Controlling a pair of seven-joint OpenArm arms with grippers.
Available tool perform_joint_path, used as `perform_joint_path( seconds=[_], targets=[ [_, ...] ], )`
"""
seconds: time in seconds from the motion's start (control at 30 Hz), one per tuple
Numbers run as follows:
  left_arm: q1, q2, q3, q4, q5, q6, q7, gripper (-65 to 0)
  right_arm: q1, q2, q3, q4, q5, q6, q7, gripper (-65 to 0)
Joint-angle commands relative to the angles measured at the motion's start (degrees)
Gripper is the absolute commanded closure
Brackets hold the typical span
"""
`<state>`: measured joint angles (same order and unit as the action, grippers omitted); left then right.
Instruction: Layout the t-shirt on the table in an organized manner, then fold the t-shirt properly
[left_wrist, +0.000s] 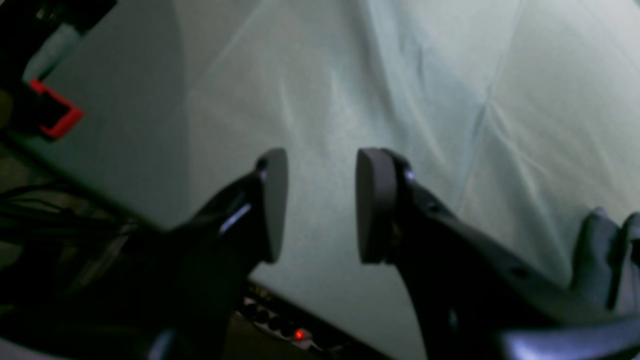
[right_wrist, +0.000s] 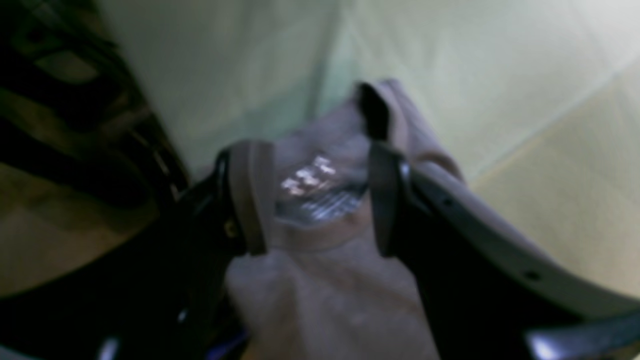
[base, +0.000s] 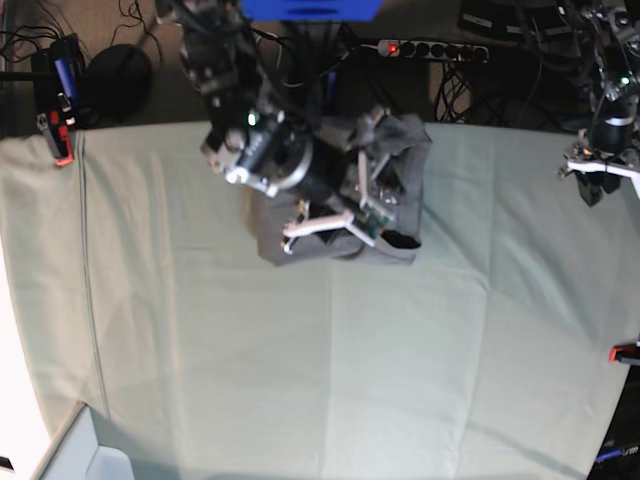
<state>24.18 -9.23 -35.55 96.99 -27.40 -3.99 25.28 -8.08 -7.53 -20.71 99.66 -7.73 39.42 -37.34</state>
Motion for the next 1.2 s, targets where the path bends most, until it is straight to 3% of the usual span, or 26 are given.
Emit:
perform_joint_path(
  seconds=[0.0,0.23,0.67,0.93,1.17],
  targets=[
    [-0.05,0.84,-0.1,2.04,-0.43,-0.19,-1.5,-22.2,1.53,-0.6,0.53,-0.27,0.74,0.58,1.25,-30.8],
    [-0.58,5.23,-0.1,4.68,0.1,-9.68,-1.41,-22.2,7.42,-0.95,3.0,-10.12,0.74,0.58,1.61,-30.6],
    [1.0,4.71,-2.91,3.89,0.19,-10.12,-1.41,-22.2,19.64,-1.47,2.64,-30.34,0.91,0.58,1.87,-30.9],
    [1.0,4.36,-4.32,3.8,0.19,-10.12,-1.41,-22.2,21.04,-1.47,2.56,-38.69,6.89,0.58,13.39,-31.0],
    [0.65,4.36,-4.23,2.22,0.19,-10.12,-1.41,-22.2,20.34,-1.47,-1.58,-34.73,6.98,0.58,14.88,-31.0]
  ],
)
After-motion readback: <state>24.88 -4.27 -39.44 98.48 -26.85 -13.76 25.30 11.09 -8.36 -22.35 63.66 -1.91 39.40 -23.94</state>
